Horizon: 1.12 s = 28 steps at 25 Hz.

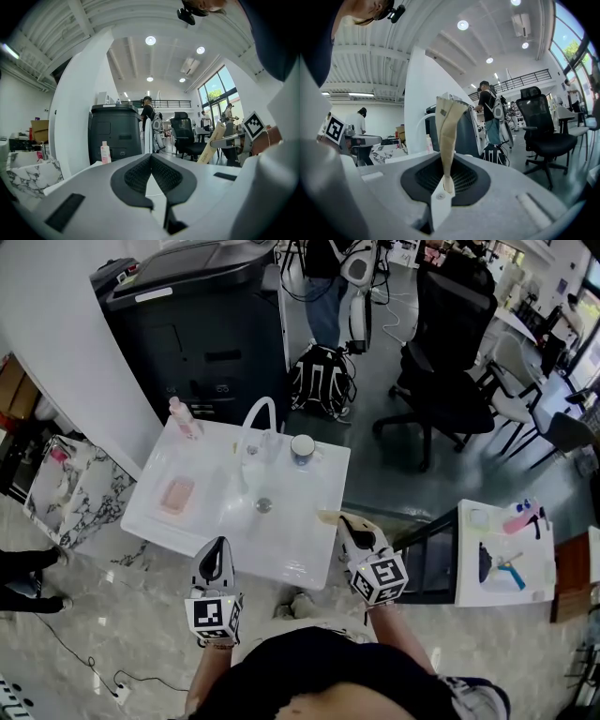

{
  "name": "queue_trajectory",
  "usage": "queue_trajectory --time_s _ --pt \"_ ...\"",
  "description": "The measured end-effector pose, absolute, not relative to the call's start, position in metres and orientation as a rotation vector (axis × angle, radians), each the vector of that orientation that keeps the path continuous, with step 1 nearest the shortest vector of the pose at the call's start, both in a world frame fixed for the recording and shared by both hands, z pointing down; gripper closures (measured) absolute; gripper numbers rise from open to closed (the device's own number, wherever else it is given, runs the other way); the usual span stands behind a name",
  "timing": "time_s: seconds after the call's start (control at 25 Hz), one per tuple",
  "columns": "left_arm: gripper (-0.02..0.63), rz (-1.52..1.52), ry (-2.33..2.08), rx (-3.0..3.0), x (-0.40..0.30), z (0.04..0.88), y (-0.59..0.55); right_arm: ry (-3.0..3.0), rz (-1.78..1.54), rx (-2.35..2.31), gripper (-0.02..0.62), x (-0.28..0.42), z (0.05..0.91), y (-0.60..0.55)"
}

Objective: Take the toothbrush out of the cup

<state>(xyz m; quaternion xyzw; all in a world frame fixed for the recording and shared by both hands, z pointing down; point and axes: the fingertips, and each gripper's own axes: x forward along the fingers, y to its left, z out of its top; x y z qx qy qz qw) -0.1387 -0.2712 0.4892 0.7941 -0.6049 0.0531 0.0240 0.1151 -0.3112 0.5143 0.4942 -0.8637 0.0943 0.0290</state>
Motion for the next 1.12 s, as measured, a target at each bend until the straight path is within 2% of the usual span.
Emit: queue_trajectory --time_s 1.12 --pt "0.604 0.166 -1.897 2.444 -0.157 0.490 -0.286 -2.647 0.247 1.512 0.561 0.099 0.514 -0.329"
